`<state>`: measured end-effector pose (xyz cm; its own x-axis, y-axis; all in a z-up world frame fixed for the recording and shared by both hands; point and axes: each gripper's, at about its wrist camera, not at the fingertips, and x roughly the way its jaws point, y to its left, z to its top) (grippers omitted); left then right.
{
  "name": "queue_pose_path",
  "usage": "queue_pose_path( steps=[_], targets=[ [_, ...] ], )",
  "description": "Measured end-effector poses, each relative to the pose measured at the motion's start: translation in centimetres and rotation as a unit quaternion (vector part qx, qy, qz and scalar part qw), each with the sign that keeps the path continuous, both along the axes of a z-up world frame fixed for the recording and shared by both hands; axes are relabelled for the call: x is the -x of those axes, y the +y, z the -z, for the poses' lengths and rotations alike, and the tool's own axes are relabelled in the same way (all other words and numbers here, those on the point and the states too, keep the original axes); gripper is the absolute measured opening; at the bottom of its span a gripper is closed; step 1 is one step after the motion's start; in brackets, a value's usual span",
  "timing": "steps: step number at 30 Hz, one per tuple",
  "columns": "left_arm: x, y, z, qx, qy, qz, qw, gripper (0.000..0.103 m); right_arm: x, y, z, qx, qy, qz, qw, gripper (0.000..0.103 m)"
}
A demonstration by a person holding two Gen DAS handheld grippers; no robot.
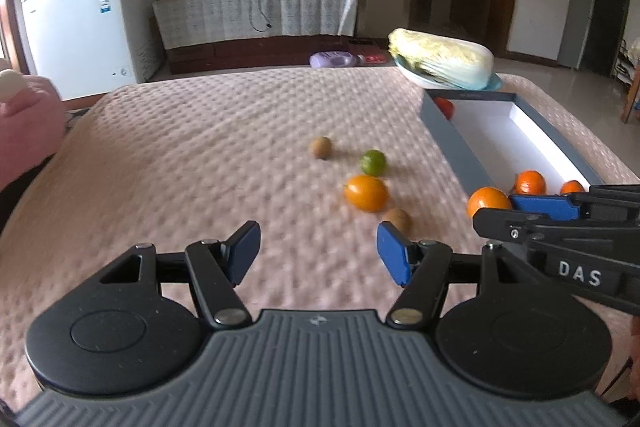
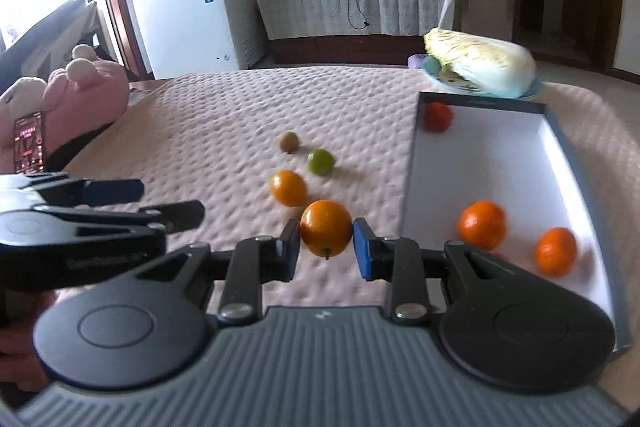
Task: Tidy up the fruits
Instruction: 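Move the left gripper toward a small brown fruit while the right gripper holds the orange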
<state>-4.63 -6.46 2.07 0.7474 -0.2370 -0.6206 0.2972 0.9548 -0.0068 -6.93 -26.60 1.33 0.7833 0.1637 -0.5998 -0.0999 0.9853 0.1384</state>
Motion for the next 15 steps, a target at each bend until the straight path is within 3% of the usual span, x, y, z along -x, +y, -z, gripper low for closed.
queue_pose_path(
  steps=[8,10,15],
  targets=[
    [-0.9,-3.9,0.7,0.019,0.008,0.013,0.9997,0.070,1.5,0.8,0.8,0.027,0.039,-0.104,0.993,0.032],
    [-1.3,-4.7,1.0,0.021,0.014,0.013,0.9996,0.070,1.8,0.6,0.8,0.026,0.042,-0.111,0.993,0.032],
    [-2.7,-6.5,2.2,0.017,0.029,0.012,0.9994,0.058,1.9,-0.5,0.9,0.017,0.049,-0.104,0.993,0.032]
  ],
)
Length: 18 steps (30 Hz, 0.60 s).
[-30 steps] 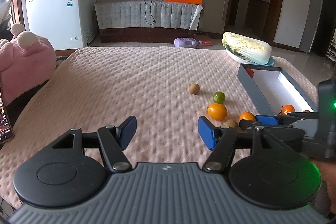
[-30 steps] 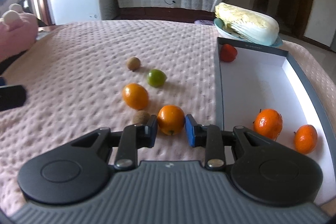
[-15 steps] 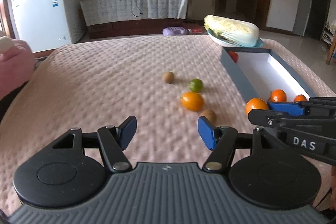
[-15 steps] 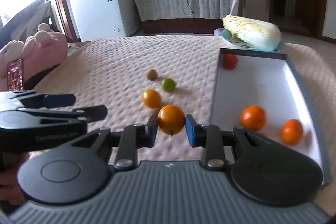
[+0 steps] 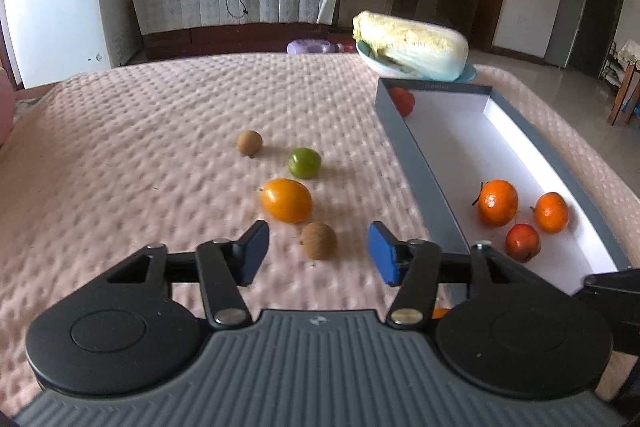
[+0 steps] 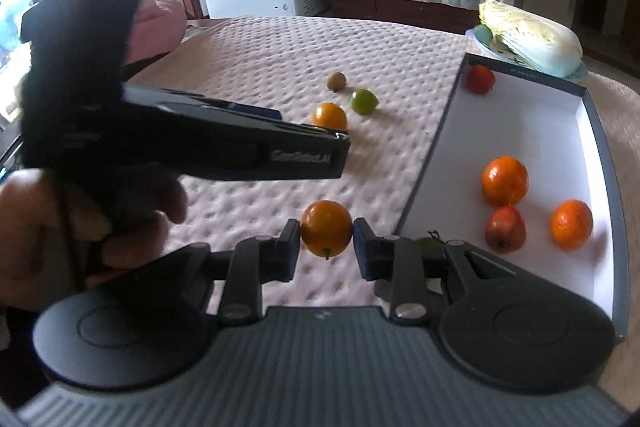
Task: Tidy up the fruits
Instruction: 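Move the left gripper toward a small brown fruit while the right gripper holds the orange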
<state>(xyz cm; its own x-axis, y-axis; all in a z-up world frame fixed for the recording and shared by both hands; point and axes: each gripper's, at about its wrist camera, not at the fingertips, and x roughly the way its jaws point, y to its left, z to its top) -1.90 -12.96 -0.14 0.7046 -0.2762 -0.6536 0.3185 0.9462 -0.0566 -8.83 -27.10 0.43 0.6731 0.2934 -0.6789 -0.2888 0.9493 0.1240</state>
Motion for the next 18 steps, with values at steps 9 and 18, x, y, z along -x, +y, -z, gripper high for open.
queue_pose_path(
  steps=[9,18],
  targets=[
    [-1.9,-0.3,2.0,-0.011,0.038,-0.006,0.9992,0.033,-0.4,0.2,0.0,-0.007,-0.002,-0.005,1.000,0.031],
    [-2.0,-0.3,2.1,-0.006,0.034,0.002,0.9994,0.024,-0.8,0.4,0.2,-0.011,-0.002,0.005,1.000,0.031]
  ],
)
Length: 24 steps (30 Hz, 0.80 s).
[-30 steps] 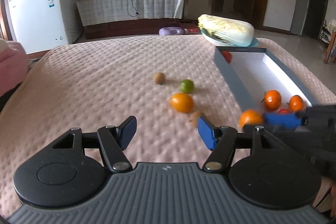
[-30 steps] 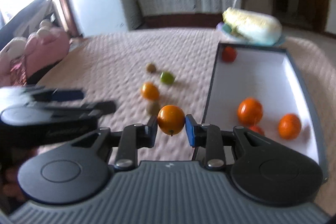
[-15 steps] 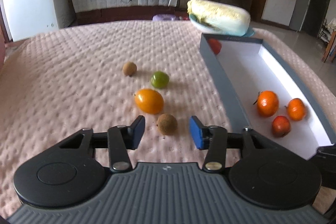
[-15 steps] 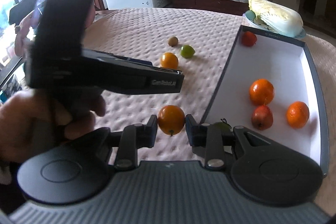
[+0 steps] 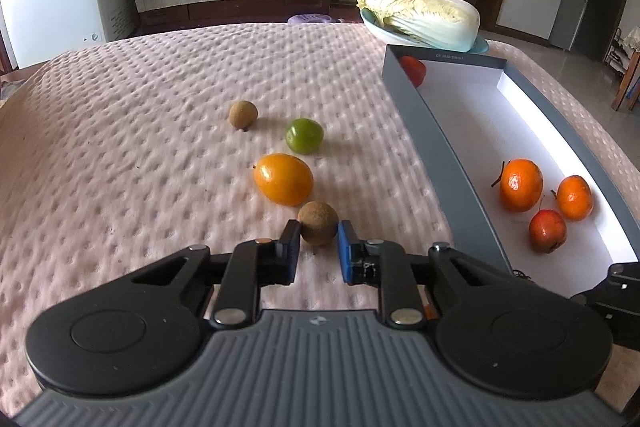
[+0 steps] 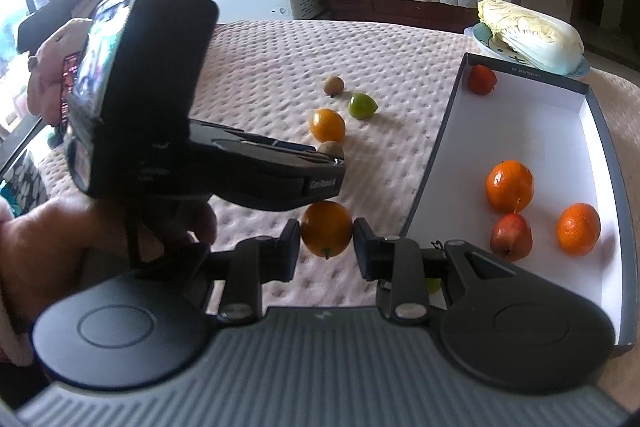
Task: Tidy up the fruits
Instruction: 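Move the left gripper toward a small brown fruit while the right gripper holds the orange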
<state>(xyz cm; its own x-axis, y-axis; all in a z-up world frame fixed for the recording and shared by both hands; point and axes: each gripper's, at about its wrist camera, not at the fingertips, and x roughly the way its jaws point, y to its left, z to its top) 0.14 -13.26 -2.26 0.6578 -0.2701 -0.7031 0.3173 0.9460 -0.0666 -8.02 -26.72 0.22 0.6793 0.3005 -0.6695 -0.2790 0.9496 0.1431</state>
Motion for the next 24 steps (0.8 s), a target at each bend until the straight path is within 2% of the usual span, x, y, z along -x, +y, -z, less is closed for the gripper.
queue_pose_path(
  steps=[5,9,17,21,24],
  targets=[
    [0.6,1.2,-1.0,0.016,-0.003,-0.007,0.9998,0.024,-0.2,0.9,0.1,-0.001,-0.001,-0.007,1.000,0.032],
    [1.1,3.3,-1.5,0.015,-0.004,-0.011,0.9998,0.024,-0.7,1.9,0.3,0.000,0.003,-0.015,1.000,0.032],
    [0.0,8.1,-0.5,-0.026,0.015,-0.033,0.9990,0.024,-1.7,4.0,0.9,0.010,0.011,-0.030,0.999,0.032],
    [-0.1,8.3,-0.1,-0.045,0.014,-0.028,0.9985,0.025,-2.1,4.6,1.3,0.016,0.018,-0.025,0.999,0.032],
    [-0.3,8.0,0.0,-0.045,0.012,-0.031,0.9984,0.025,-2.5,4.8,1.7,0.022,0.020,-0.017,0.999,0.032]
  ],
)
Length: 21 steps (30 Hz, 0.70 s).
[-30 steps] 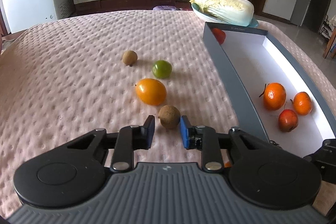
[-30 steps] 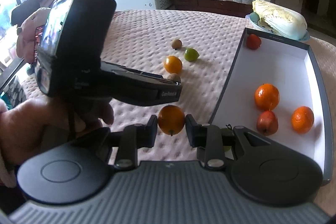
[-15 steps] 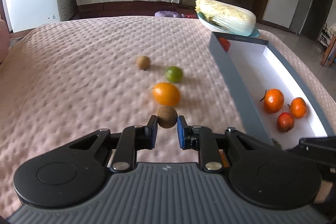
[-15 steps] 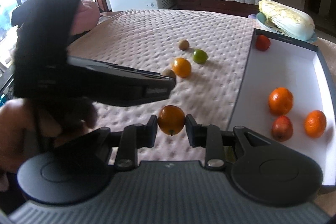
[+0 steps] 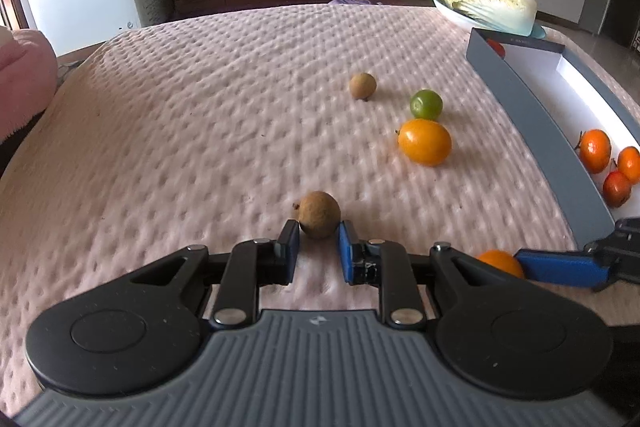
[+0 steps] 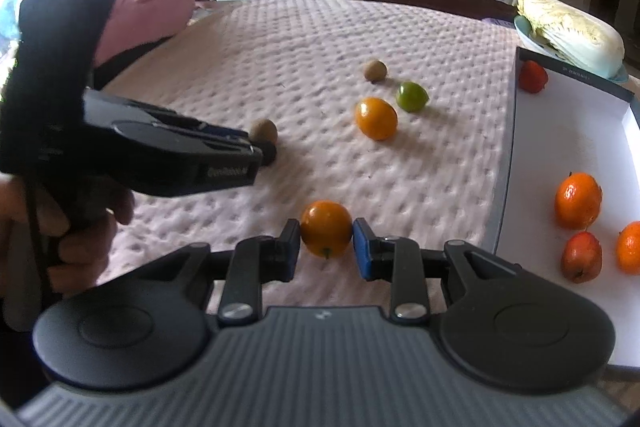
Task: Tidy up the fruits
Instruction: 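Move the left gripper toward a small brown fruit while the right gripper holds the orange, then close the left gripper on the brown fruit and lift it while the right holds the orange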
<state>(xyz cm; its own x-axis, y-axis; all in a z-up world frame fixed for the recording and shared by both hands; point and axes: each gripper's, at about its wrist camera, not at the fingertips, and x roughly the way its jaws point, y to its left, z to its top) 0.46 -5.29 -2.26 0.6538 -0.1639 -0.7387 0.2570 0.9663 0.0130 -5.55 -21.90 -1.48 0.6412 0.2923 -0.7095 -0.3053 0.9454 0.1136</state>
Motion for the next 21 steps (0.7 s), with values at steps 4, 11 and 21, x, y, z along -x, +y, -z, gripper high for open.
queue_pose_path(
  steps=[4,11,21],
  targets=[
    [-0.2,-0.4,0.1,0.003,-0.002,-0.003,1.0000,0.025,-0.1,0.2,0.1,0.001,-0.005,0.005,1.000,0.032],
    [0.3,0.6,-0.9,0.034,-0.007,-0.003,0.9994,0.025,0.4,-0.3,-0.8,-0.011,-0.025,0.012,1.000,0.032],
    [0.3,0.8,-2.1,0.033,-0.021,-0.020,0.9990,0.025,1.6,-2.6,-2.8,-0.050,-0.075,0.018,0.996,0.032]
  ],
)
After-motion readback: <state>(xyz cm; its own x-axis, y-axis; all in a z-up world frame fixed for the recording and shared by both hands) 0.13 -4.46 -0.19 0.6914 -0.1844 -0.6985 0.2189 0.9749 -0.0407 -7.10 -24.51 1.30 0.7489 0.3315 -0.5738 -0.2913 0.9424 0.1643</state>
